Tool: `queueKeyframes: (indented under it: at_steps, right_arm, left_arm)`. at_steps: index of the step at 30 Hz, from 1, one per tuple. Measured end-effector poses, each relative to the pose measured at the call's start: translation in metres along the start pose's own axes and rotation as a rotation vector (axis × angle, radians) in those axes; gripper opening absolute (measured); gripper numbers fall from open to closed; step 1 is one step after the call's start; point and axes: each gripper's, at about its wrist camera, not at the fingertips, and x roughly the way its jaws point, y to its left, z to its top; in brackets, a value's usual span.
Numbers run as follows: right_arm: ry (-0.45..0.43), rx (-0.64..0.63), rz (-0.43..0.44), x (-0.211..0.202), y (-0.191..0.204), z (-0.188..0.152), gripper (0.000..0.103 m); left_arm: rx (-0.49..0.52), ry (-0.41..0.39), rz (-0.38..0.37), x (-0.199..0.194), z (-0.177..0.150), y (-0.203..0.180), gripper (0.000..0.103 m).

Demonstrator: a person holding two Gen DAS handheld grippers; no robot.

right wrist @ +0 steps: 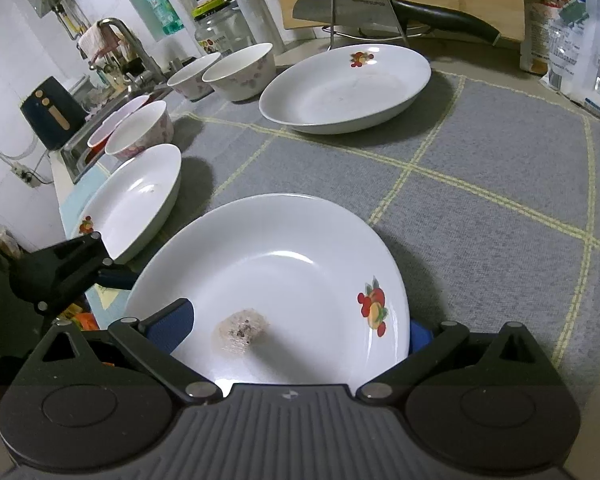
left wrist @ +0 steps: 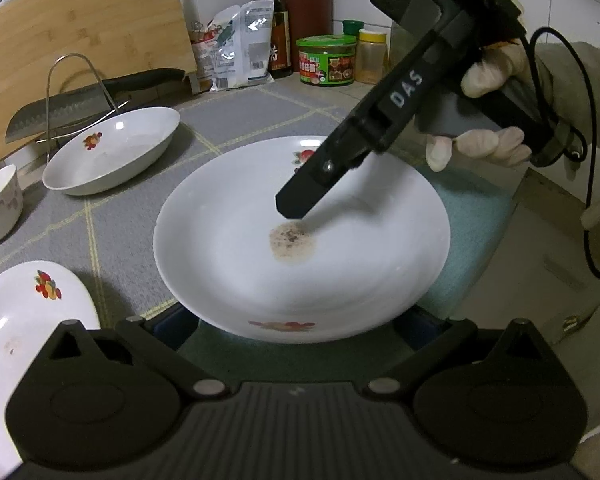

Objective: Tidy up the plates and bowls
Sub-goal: 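Lift the stained white plate off the cloth with the right gripper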

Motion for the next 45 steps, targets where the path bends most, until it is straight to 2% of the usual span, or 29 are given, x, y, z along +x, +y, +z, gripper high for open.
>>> queueKeyframes:
  at_steps: [16, 24, 45]
  right_arm:
    - [-0.065, -0.029, -0.046, -0.033, -0.018, 0.008, 0.103]
    - [-0.092, -0.014, -0.071, -0.048, -0.049, 0.01, 0.103]
    - [-0.114, -0.002, -0.129, -0.046, -0.11, 0.029, 0.103]
  left_arm:
    - [0.013, -0.04, 0.006, 0.01, 0.029, -0.006, 0.102]
    - [0.021, -0.049, -0.011, 0.036, 0.055, -0.021, 0.102]
    - [0.051, -0.039, -0.024, 0.098, 0.093, -0.017, 0.102]
